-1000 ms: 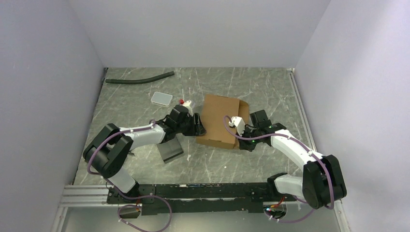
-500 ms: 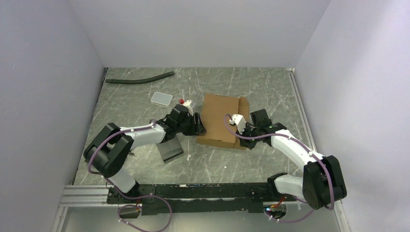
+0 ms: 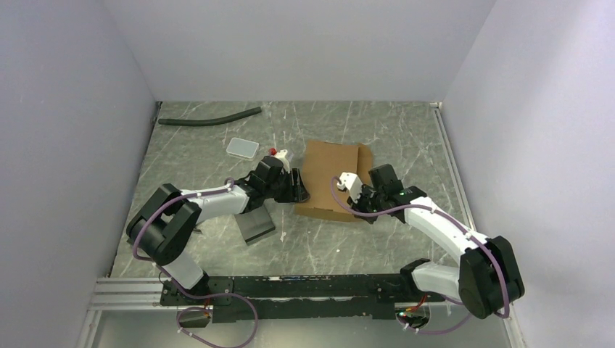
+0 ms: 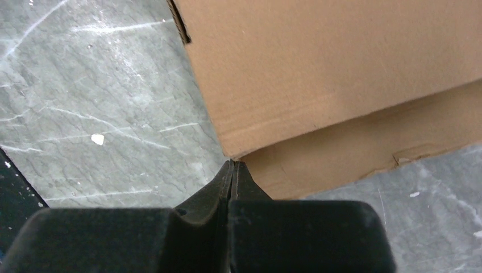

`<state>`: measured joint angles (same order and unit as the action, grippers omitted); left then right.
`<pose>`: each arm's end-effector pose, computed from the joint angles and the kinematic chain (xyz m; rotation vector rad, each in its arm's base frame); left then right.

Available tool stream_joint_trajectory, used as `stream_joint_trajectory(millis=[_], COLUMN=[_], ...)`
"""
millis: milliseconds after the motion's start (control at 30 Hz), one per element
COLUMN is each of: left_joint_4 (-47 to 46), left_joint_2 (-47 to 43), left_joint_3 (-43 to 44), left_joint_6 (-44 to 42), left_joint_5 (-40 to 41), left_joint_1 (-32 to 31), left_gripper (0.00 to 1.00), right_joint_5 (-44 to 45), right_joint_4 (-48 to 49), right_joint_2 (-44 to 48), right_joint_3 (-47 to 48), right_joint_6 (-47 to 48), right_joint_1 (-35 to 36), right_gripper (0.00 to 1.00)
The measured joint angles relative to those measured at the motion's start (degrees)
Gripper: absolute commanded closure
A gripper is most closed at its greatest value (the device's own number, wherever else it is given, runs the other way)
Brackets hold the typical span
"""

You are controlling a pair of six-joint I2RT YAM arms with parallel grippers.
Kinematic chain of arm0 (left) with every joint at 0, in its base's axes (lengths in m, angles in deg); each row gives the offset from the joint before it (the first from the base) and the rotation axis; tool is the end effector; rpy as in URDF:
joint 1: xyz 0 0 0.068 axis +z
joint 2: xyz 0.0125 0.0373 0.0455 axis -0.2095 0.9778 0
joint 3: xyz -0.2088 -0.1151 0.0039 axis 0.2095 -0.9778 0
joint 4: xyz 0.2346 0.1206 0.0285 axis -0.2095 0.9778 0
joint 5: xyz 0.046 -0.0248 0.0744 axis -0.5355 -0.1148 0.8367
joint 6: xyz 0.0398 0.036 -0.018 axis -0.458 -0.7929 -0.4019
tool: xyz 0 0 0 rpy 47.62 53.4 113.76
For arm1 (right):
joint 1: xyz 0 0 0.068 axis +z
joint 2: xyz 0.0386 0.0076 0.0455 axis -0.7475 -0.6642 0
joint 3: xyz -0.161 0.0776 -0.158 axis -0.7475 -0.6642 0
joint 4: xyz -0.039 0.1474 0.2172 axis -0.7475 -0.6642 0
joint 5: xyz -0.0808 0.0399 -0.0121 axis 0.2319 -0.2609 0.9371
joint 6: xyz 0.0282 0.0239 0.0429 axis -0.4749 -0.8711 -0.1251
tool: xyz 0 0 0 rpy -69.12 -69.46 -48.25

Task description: Fold the paper box

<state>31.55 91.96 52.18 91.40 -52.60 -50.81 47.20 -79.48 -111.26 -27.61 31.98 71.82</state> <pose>0.2568 -0.2146 0.1307 0.1005 2.3877 -0.8860 0.2100 0.1071 0.1557 -1.2997 2.1862 0.4358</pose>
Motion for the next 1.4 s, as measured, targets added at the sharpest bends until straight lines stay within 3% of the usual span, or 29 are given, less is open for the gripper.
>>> stream_joint_trajectory(millis=[167,367,633,800,967,1100,1400], left_joint_4=[0.0,0.0,0.1,0.1,0.1,0.1,1.4], left_joint_2=[0.0,0.0,0.0,0.0,0.0,0.3,0.7], left_joint_3=[0.0,0.0,0.0,0.0,0.0,0.3,1.3], left_joint_6=[0.0,0.2,0.2,0.2,0.2,0.2,0.1], left_joint_5=[0.0,0.0,0.0,0.0,-0.2,-0.7,-0.9], left_joint_1=[0.0,0.0,0.1,0.1,0.1,0.2,0.2], left_gripper=[0.41,0.4,0.4,0.4,0.4,0.4,0.4], right_joint_5=[1.8,1.0,-7.9,-0.7,8.3,10.1,5.7], right_joint_4=[1.1,-0.4,-3.6,5.3,11.4,12.0,13.5], right_joint_2=[0.0,0.1,9.0,10.9,0.6,-9.8,-22.6], right_joint_3=[0.4,1.3,5.9,5.5,5.4,5.5,12.8], right_joint_6=[-0.2,-0.7,0.3,-11.6,-22.9,-28.0,-36.3], right_joint_1=[2.7,2.3,-9.7,-17.2,-20.7,-21.6,-24.5], right_gripper=[1.0,0.69,0.5,0.63,0.8,0.81,0.77])
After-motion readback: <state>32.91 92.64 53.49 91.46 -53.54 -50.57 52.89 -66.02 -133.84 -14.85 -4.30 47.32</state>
